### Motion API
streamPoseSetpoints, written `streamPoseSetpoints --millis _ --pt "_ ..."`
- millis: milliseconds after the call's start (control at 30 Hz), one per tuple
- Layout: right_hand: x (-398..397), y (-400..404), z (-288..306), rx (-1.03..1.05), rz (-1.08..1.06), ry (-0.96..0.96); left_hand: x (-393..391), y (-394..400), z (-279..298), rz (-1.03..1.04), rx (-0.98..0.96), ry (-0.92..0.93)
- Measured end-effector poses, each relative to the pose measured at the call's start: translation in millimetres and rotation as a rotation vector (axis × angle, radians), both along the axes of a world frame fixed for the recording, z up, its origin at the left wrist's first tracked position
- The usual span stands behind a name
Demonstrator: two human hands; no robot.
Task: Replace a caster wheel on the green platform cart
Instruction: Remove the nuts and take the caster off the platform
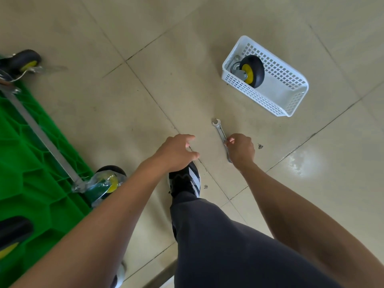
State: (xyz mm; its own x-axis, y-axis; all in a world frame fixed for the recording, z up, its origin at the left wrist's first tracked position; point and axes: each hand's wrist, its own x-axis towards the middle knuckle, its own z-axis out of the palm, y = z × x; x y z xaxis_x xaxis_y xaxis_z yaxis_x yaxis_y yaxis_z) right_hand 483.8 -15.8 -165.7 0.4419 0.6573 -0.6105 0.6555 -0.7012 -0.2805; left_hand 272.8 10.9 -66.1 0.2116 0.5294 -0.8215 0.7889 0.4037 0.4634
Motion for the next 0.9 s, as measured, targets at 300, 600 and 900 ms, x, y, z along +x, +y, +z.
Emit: streamPoseSetpoints --millis 300,600,900 --pt "-8 8 13 0.061 0.014 0.023 -3 -1 17 0.001 0.031 0.002" --pt "-46 44 112 0.316 0.15 0.242 -37 5 104 0.142 0.223 -0.041" --pt "-107 66 282 0.551 0.396 0.373 -115 -13 232 0.2 0.597 0.019"
